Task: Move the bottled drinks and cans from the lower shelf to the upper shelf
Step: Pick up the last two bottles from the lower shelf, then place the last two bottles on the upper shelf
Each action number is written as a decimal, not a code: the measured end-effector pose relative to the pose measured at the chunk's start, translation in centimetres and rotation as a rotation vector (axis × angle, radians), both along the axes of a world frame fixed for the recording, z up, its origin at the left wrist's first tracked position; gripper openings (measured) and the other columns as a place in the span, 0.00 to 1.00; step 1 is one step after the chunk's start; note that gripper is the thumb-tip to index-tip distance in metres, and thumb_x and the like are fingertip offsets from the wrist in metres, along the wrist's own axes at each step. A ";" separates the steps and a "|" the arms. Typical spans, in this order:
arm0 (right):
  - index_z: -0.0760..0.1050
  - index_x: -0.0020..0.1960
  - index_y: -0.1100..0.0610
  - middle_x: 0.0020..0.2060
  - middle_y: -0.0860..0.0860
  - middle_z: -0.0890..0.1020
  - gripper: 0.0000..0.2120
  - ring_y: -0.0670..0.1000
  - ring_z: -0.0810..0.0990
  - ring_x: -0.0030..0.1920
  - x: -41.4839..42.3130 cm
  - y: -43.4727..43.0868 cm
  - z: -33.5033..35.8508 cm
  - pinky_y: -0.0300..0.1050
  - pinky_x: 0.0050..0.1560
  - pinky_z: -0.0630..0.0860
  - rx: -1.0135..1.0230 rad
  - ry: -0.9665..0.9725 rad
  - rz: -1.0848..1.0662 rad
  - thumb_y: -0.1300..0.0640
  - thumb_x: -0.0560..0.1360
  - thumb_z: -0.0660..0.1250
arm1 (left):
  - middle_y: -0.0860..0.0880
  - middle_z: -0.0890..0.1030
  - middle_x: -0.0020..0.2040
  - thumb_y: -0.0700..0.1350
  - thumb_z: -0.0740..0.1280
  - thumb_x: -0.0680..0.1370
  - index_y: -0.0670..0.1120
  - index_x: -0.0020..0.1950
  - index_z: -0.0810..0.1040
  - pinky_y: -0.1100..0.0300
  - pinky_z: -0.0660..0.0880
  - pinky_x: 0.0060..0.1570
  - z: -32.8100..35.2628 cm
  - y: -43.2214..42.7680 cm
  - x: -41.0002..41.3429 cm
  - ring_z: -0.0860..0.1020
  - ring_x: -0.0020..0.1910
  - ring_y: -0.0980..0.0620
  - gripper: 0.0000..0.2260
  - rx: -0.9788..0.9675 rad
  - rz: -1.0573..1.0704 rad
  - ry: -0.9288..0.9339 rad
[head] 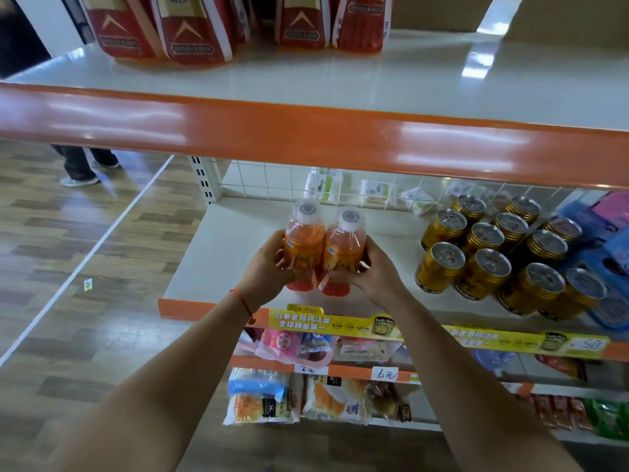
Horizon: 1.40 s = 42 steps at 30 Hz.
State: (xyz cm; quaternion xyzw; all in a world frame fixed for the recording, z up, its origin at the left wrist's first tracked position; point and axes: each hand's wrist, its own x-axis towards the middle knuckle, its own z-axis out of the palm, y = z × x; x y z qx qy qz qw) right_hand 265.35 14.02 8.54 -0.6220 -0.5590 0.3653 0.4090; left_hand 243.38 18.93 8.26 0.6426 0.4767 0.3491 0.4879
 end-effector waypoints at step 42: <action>0.74 0.60 0.55 0.50 0.48 0.84 0.32 0.48 0.86 0.47 -0.4 -4.5 38.5 0.53 0.47 0.84 0.577 -0.001 0.014 0.49 0.60 0.81 | 0.47 0.84 0.51 0.40 0.72 0.74 0.45 0.64 0.72 0.50 0.81 0.51 36.2 -5.1 0.8 0.85 0.50 0.50 0.20 0.539 -0.075 -0.371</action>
